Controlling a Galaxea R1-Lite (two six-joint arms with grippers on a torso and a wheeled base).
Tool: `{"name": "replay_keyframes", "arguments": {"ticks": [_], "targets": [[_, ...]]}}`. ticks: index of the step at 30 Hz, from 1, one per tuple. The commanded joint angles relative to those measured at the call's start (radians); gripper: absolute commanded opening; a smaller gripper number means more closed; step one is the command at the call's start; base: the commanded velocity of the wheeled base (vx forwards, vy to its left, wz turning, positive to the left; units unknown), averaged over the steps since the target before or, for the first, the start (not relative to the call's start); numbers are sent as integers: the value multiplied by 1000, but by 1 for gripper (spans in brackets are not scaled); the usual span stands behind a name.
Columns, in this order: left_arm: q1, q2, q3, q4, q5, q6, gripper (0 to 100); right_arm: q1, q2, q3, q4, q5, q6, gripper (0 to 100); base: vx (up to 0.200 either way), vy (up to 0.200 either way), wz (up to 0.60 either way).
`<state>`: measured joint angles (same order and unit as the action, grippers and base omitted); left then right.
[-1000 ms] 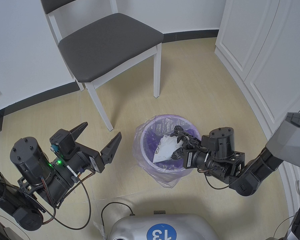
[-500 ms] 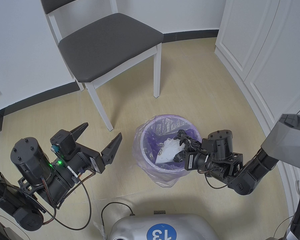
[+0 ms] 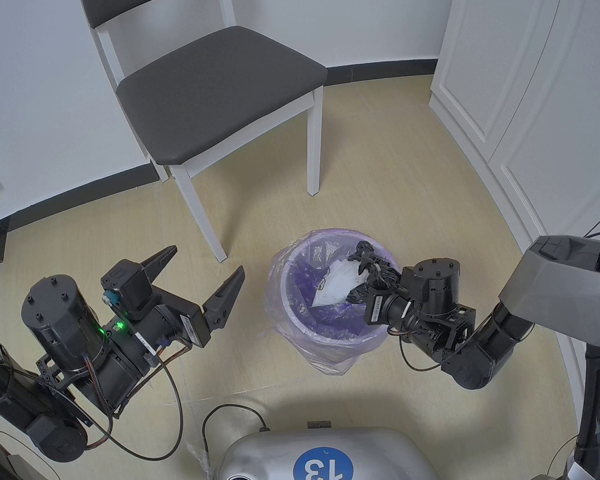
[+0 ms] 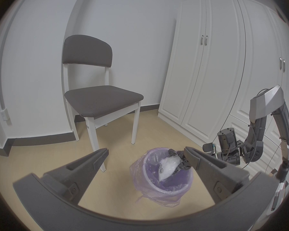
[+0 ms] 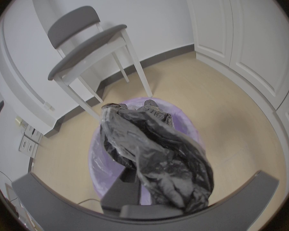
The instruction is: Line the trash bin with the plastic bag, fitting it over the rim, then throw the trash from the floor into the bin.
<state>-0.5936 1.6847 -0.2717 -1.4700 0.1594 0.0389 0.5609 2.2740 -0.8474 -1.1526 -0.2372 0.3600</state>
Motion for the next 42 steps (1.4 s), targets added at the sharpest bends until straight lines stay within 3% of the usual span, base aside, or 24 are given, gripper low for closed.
{"name": "replay_keyframes", "arguments": {"ticks": [1,14,18,29,33,36,40,42], "targets": [[-2,3,0,0,0,-1,100,31,74,-18,-107,-33,0,0,0,0,0],[-2,1,0,0,0,-1,100,34,79,4,-130,-34,-6,0,0,0,0],[-3,1,2,-1,0,1,100,39,87,45,-113,-24,-61,0,0,0,0],[-2,1,2,-1,0,-1,100,45,102,4,-102,-22,-76,0,0,0,0],[6,3,2,0,0,-1,100,50,96,-56,-12,-19,-95,0,0,0,0],[5,3,2,0,-1,1,100,45,74,-136,149,38,-141,0,0,0,0],[2,17,2,-1,0,1,100,45,74,-245,306,58,-161,0,0,0,0],[2,18,2,0,0,1,100,45,76,-252,317,58,-164,0,0,0,0]]}}
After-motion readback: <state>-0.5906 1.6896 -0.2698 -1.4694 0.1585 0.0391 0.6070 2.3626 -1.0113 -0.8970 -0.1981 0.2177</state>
